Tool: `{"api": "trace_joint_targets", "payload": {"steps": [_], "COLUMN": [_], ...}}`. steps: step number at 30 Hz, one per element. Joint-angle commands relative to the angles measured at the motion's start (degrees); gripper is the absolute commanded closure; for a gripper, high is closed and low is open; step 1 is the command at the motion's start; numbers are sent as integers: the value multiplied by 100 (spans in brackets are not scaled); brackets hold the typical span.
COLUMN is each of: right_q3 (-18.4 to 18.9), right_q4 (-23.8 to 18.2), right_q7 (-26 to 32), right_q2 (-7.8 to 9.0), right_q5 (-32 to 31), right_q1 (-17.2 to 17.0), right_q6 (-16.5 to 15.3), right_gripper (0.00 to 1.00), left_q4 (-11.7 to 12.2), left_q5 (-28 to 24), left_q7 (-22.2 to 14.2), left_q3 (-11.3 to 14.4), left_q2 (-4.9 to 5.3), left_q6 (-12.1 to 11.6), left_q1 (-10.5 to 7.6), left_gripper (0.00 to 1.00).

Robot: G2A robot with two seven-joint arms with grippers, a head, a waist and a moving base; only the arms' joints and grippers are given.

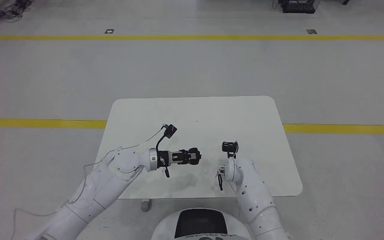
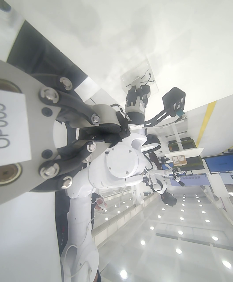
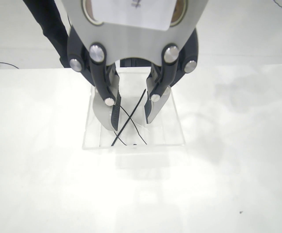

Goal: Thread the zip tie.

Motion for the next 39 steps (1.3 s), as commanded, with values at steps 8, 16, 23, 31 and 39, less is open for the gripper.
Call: {"api": "trace_joint_targets", "payload": {"steps": [8,16,23,31,39], "right_q3": [-64,-48,29,122,97], "right_q4": [287,-126,-1055,-1684,-1623], "right_q7": [29,33,210,170,-429], "right_q2": [19,49,121,126,23], "right_q5": [0,0,0,0,0], "right_q1": [189,-6,-460,-838,-973], "right_q6": [0,0,0,0,0], "right_gripper": [97,100,100,100,100], "left_q4": [0,0,0,0,0], "left_q5": [0,0,0,0,0], "left_q7": [0,0,0,0,0], "left_q3": [0,0,0,0,0], "left_q2": [0,0,0,0,0], "left_q6": [0,0,0,0,0], "left_q1": [0,0,0,0,0], "left_gripper": [100,100,100,100,100]}}
